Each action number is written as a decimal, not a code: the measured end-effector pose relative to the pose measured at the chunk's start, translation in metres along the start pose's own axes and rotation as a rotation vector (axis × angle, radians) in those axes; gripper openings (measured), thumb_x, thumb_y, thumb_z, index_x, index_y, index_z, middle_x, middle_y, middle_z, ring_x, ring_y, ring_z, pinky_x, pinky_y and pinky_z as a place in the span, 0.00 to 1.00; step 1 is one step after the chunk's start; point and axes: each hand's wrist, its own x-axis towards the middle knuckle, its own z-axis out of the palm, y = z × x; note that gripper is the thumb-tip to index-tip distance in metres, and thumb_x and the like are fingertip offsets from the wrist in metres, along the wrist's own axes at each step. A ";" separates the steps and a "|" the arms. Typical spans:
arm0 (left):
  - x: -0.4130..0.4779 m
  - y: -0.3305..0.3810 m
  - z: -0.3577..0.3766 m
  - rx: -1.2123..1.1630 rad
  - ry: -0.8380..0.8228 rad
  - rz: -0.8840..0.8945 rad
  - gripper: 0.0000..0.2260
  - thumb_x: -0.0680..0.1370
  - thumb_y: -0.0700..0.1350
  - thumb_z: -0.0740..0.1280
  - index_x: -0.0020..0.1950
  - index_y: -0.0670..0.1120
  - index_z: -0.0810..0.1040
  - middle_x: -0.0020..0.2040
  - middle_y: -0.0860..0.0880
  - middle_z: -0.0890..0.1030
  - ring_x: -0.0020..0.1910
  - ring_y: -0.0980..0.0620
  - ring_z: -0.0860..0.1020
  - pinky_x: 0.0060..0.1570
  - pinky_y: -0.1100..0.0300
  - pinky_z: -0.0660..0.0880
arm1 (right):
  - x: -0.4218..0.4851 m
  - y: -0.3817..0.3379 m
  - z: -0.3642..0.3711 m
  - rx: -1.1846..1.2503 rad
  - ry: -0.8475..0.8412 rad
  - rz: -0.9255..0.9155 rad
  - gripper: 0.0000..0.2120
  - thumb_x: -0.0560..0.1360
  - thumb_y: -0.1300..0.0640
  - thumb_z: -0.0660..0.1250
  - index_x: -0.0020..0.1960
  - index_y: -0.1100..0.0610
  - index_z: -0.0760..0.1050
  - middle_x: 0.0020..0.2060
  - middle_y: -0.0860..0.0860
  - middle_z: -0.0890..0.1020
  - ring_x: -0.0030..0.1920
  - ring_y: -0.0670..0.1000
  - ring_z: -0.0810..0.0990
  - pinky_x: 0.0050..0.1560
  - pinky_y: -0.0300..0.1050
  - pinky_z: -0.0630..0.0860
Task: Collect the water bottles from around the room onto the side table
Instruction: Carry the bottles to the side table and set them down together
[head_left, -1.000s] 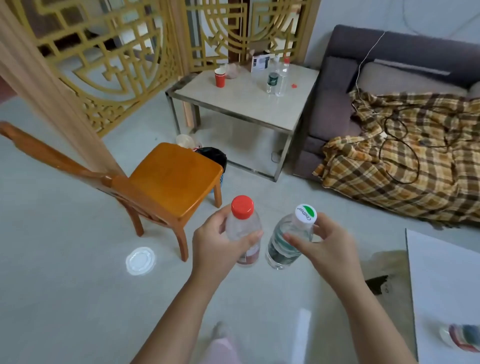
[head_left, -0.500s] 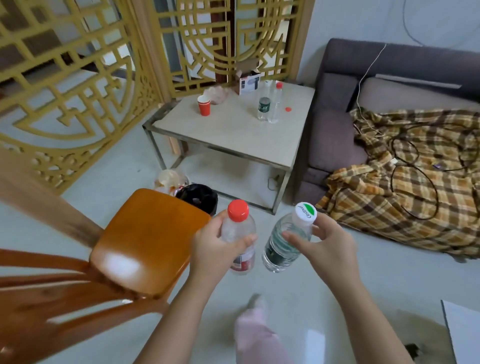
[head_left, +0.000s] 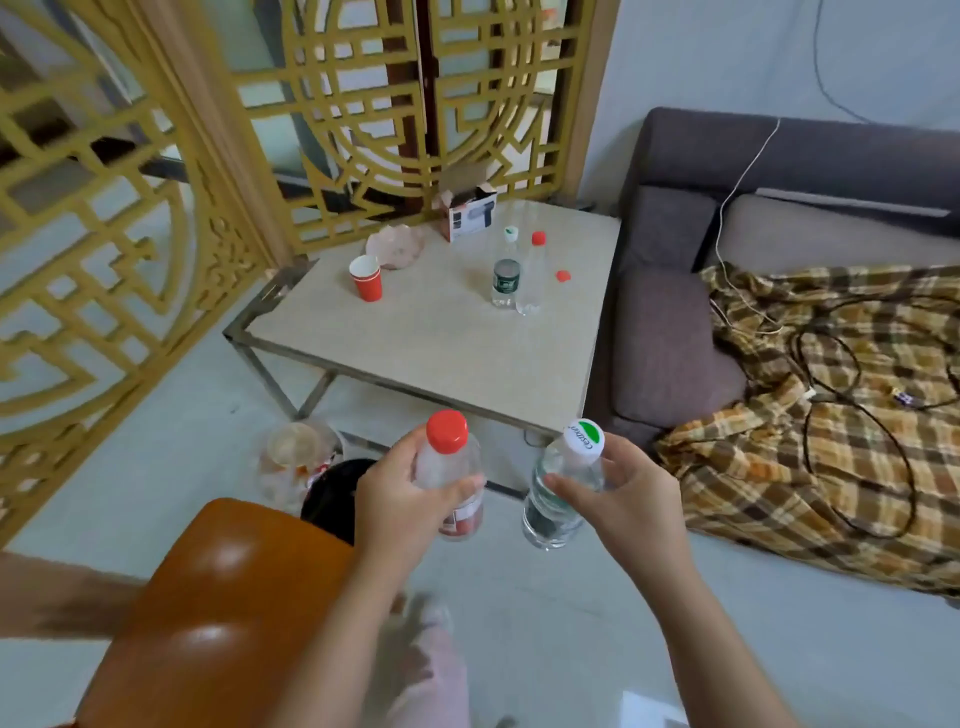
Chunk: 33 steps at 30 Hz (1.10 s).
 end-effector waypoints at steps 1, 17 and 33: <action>0.019 -0.001 0.003 0.003 -0.011 -0.008 0.19 0.60 0.48 0.77 0.49 0.51 0.80 0.42 0.54 0.84 0.43 0.55 0.81 0.44 0.59 0.77 | 0.017 -0.002 0.004 0.001 0.002 0.013 0.22 0.61 0.54 0.78 0.54 0.50 0.78 0.45 0.46 0.83 0.46 0.44 0.80 0.46 0.37 0.74; 0.290 -0.001 0.057 0.049 -0.164 -0.091 0.22 0.62 0.38 0.78 0.54 0.48 0.79 0.47 0.50 0.83 0.39 0.57 0.78 0.31 0.77 0.70 | 0.257 -0.022 0.078 0.019 0.056 0.176 0.22 0.63 0.56 0.77 0.56 0.52 0.76 0.47 0.50 0.82 0.45 0.47 0.79 0.32 0.30 0.73; 0.463 -0.037 0.150 0.139 -0.061 -0.217 0.24 0.60 0.39 0.78 0.55 0.45 0.80 0.49 0.49 0.83 0.47 0.52 0.79 0.45 0.72 0.69 | 0.455 0.025 0.127 -0.003 0.072 0.262 0.23 0.63 0.58 0.77 0.56 0.55 0.75 0.49 0.48 0.80 0.50 0.49 0.76 0.53 0.44 0.73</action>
